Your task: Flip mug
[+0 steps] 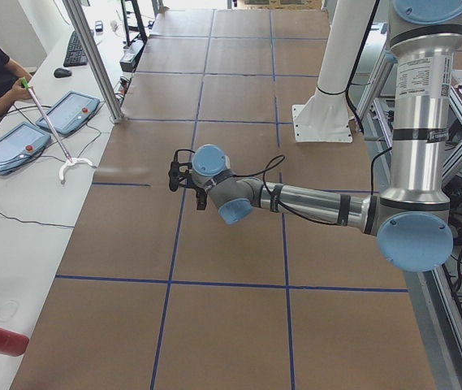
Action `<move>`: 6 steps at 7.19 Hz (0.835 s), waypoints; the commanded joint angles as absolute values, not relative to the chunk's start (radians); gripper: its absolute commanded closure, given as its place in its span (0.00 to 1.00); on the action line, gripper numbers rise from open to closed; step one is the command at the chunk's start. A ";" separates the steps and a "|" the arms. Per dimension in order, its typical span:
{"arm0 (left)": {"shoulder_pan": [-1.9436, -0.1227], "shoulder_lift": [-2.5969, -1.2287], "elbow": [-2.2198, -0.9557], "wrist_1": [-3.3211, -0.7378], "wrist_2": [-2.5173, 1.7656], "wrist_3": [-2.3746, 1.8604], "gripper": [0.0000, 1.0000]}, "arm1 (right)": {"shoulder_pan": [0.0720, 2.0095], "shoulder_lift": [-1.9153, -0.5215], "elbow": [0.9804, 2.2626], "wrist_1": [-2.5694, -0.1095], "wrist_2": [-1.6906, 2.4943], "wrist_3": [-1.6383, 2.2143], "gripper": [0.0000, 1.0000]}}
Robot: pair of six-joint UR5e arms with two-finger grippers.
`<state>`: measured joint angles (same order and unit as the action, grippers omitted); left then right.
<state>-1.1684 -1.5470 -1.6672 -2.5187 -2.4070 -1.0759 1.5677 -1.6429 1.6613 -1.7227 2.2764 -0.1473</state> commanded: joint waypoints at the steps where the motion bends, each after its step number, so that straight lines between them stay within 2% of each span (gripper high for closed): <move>1: -1.063 -1.557 -1.555 -2.864 -2.285 -1.329 0.00 | 1.568 -1.643 1.661 -1.723 2.276 -0.147 0.00; 2: -1.027 -1.565 -1.528 -3.005 -2.193 -1.430 0.00 | 1.568 -1.643 1.661 -1.723 2.276 -0.147 0.00; 4: -0.948 -1.656 -1.471 -3.104 -2.070 -1.579 0.00 | 1.568 -1.643 1.661 -1.723 2.276 -0.147 0.00; 6: -0.856 -1.661 -1.424 -3.291 -1.886 -1.658 0.00 | 1.568 -1.643 1.661 -1.723 2.276 -0.147 0.00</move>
<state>-0.9021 -1.6533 -1.4562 -3.1787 -1.9842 -1.6028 1.5677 -1.6429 1.6608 -1.7226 2.2764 -0.1473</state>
